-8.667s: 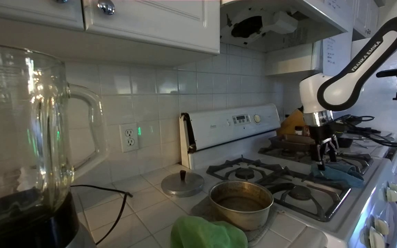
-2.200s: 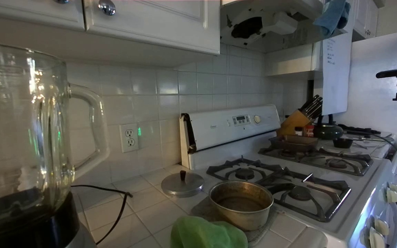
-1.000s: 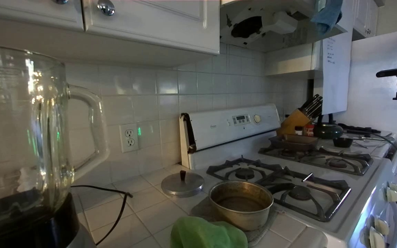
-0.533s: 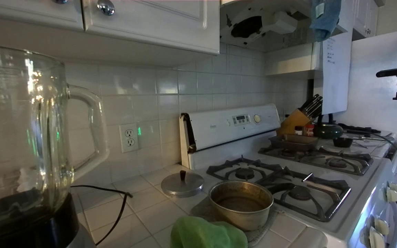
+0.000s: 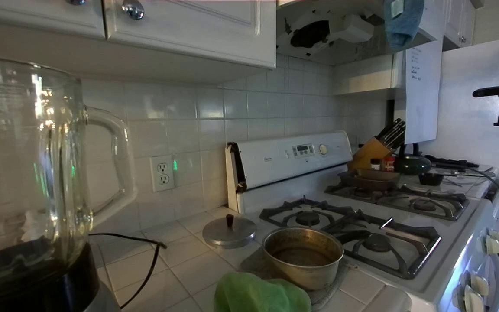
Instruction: Use the blue towel to wipe the hood above the stove then place it on the left side of the counter.
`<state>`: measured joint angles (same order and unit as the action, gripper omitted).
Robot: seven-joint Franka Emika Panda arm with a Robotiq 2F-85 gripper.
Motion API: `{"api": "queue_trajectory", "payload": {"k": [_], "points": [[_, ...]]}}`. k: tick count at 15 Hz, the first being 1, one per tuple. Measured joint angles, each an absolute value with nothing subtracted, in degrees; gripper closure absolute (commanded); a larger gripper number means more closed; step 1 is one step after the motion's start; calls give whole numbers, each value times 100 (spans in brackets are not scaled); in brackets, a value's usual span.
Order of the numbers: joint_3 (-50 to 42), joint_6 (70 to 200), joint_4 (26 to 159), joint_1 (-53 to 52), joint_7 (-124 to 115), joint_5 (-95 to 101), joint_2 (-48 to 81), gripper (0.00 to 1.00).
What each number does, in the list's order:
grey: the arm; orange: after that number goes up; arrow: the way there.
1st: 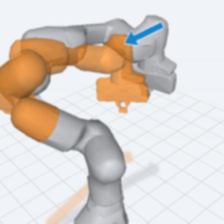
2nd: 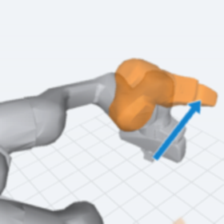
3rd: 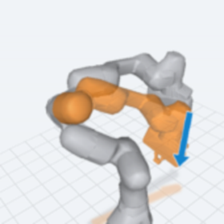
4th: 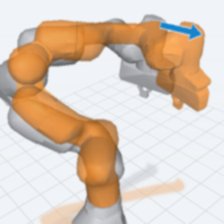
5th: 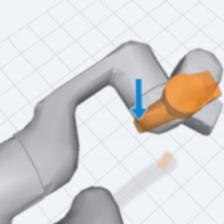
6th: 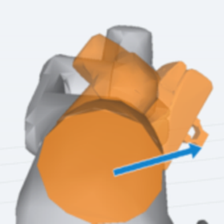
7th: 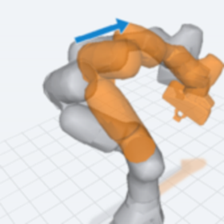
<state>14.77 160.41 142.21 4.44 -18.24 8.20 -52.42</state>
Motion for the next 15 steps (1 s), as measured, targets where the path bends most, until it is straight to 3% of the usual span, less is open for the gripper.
{"api": "queue_trajectory", "payload": {"k": [15], "points": [[1084,16300,13654,-717,-756,672,-4153,97]]}}
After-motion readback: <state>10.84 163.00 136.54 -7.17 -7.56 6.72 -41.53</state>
